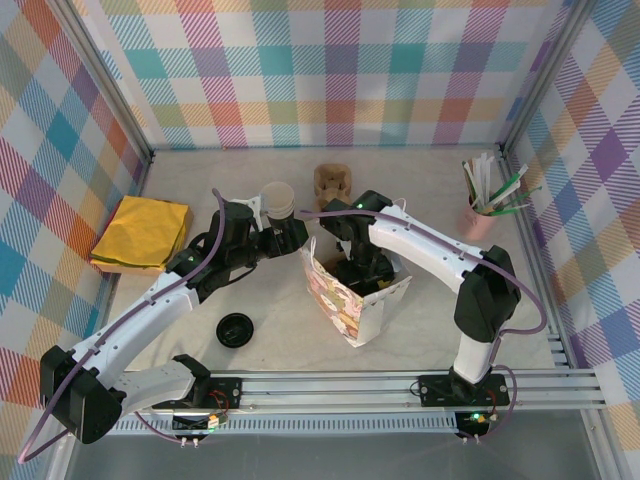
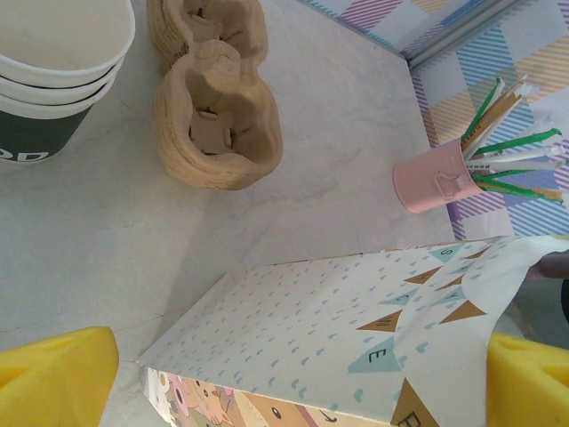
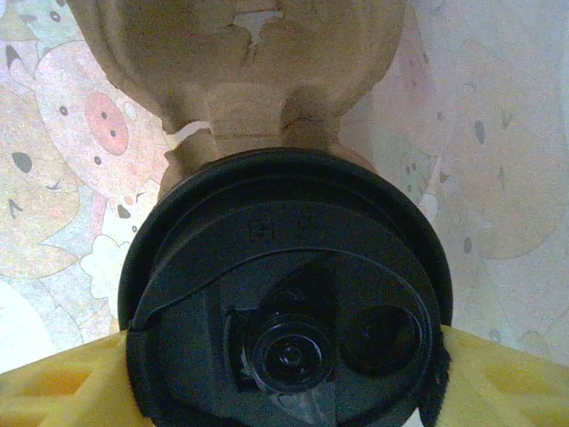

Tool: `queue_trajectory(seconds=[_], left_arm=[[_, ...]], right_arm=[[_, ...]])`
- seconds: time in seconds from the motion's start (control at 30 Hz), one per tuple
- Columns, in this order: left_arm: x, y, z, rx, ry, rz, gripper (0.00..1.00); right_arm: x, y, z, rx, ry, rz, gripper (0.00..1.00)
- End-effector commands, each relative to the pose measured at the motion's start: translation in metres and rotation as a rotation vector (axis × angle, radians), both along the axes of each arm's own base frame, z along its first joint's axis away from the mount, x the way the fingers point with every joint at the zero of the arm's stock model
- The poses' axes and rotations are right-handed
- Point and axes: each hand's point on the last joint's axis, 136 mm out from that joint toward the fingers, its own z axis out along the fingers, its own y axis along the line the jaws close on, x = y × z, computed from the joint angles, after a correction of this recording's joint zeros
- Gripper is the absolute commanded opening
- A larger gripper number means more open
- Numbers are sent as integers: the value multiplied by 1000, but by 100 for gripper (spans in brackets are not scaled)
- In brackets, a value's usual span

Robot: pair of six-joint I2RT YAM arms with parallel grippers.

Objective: Pack the takeout coffee

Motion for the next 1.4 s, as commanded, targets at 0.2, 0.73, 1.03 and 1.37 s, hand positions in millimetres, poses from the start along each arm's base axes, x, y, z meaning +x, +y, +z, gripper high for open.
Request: queue_trajectory(seconds=[0.2,0.73,1.03,1.37], left_arm=[[-2,3,11,14,-26,4,95],[-2,4,12,14,-27,5,95],[-2,5,13,18,-29,9,95],[-2,5,13,19,-28,9,95]], right_arm=[[-17,-7,-19,-53,82,-14,68],[-18,-7,-21,-51,84,-16,68],[-19,-8,-19,-48,82,-22,68],[-19,-8,-20,-46,84,-23,68]])
